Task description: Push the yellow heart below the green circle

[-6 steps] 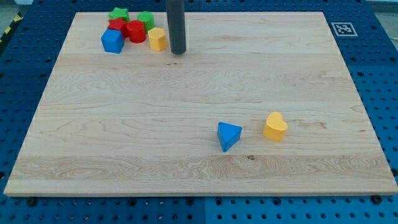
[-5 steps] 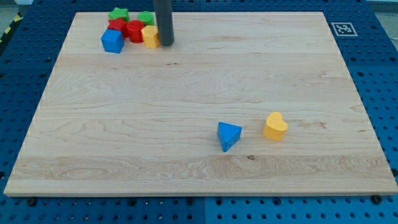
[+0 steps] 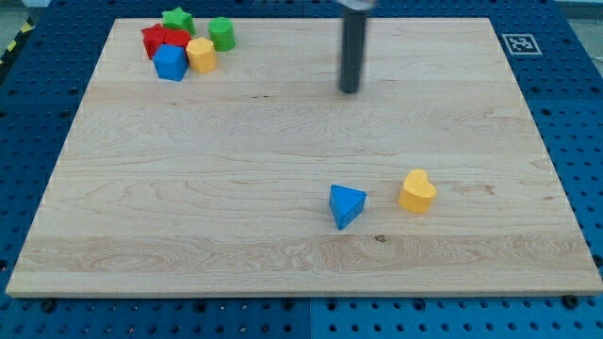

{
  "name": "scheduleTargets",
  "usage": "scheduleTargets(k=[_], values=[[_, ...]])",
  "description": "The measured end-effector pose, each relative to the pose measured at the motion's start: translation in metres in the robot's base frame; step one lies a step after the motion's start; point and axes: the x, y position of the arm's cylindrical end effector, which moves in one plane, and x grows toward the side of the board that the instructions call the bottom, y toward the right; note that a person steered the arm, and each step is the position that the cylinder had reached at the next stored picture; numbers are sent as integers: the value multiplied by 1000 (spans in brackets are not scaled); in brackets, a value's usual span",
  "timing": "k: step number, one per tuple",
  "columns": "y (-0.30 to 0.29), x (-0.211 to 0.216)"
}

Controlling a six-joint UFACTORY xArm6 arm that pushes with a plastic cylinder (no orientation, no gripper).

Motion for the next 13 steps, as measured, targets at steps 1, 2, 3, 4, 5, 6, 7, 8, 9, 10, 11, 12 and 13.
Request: scheduleTargets(k=[1, 2, 3, 4, 5, 6, 7, 8, 9, 10, 11, 12, 13], values=[[76, 63], [108, 132], [107, 175], [66, 178], [-13, 132], [-80, 73], [-101, 56], [-71, 75], [-45, 114], [-72, 130], [-127, 69], [-154, -1], [-157, -13]])
